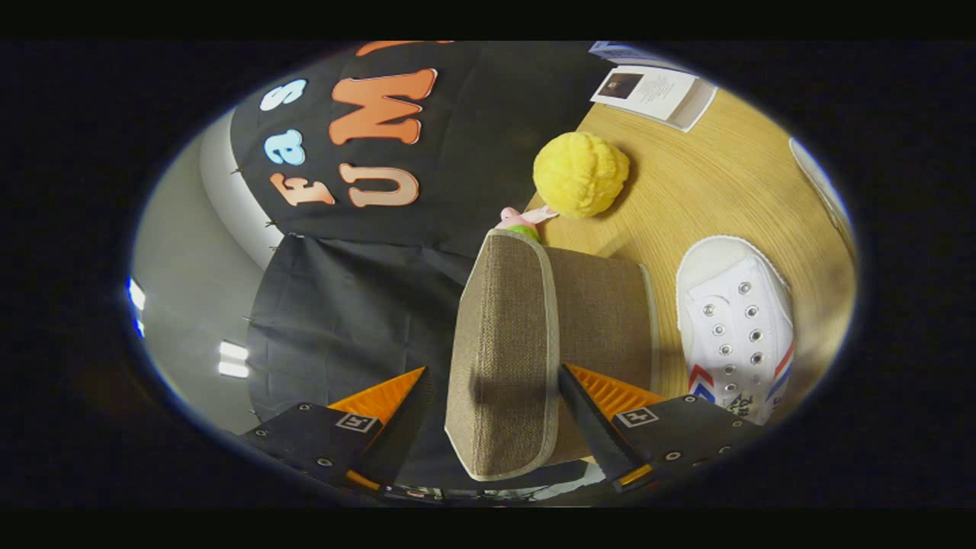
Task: Open the storage box then place both shoes into the box .Put the left shoe in first, then the right shoe, with the right side of both shoes facing outward in a uniform manner.
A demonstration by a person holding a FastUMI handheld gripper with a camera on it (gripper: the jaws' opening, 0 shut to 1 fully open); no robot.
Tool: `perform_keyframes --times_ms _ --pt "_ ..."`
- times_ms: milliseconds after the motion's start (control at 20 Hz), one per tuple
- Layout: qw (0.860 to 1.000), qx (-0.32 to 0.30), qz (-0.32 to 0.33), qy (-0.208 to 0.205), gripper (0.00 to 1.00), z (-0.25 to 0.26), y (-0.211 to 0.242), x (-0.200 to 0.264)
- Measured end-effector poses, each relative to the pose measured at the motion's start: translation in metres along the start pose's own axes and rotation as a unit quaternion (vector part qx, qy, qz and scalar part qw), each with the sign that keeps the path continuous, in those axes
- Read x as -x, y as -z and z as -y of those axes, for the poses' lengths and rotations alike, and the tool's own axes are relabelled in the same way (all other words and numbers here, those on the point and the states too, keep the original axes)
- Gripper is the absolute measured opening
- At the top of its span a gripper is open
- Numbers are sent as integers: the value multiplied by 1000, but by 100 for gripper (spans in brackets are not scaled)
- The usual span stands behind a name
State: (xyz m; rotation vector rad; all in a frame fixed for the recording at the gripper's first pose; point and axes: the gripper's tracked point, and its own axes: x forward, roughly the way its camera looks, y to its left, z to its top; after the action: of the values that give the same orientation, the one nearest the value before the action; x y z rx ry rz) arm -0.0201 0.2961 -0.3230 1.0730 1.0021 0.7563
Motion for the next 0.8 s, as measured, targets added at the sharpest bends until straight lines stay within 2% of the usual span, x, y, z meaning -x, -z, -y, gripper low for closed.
perform_keyframes --times_ms 100,400,600,700,750,800 --pt "1000 -19 -1 -11 97 -3 1 -2" --pt "998 -23 -4 -50 94 -24 3 16" --pt "996 -38 22 -75 74 -38 -12 32" --pt "996 -30 31 -75 57 -43 -15 34" --pt "996 -27 38 -70 37 -44 -17 33" --pt "997 -26 36 -69 27 -49 -14 32"
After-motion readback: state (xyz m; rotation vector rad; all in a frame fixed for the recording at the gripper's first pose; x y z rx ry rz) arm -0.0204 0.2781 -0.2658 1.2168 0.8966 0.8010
